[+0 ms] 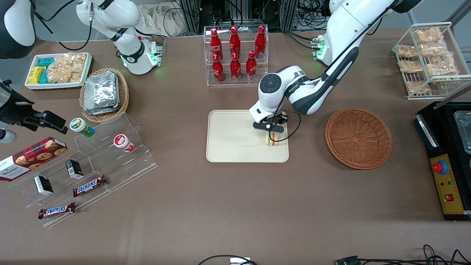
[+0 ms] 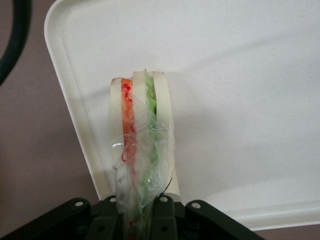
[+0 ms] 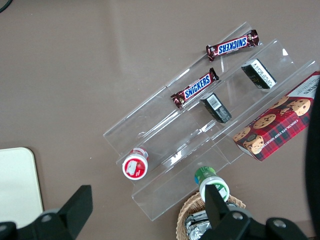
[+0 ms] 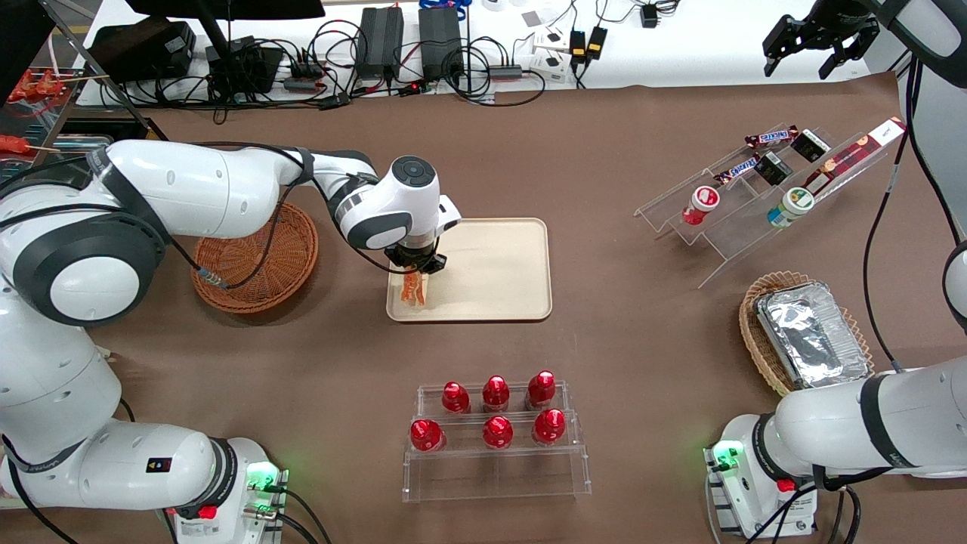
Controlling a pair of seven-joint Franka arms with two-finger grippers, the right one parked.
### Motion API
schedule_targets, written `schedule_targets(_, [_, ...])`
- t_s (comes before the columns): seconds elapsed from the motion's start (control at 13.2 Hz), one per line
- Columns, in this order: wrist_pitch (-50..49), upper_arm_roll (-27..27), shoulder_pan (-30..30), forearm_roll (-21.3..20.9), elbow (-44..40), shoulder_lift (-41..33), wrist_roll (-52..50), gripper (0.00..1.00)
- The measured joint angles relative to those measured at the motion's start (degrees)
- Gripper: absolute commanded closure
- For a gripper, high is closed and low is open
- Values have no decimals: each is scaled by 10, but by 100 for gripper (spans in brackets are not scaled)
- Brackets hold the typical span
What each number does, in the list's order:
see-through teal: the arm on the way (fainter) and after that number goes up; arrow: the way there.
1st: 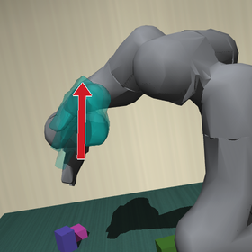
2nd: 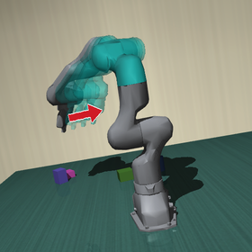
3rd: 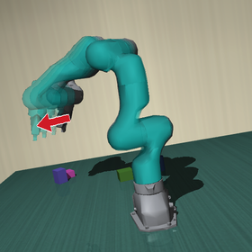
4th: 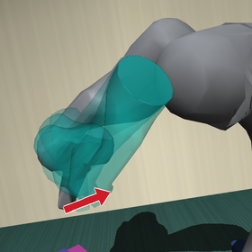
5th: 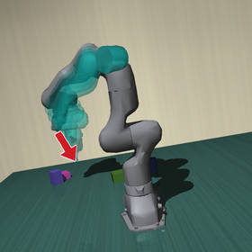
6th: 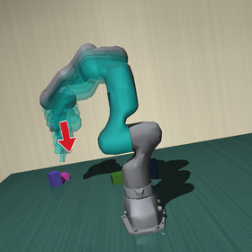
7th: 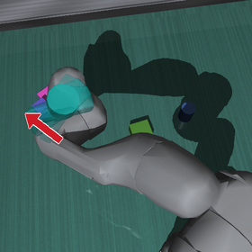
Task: Place sandwich from basket to tray
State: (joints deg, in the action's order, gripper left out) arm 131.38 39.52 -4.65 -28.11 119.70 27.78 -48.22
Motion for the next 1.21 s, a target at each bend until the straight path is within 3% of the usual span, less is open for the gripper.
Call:
schedule_targets(0.15, [0, 0, 0, 0, -1, 5, -3, 0])
schedule_targets(0.68, [-7, -3, 4, -11, -26, 11, -27, 0])
schedule_targets(1.21, [-186, -4, 59, 12, -190, 3, -28, 0])
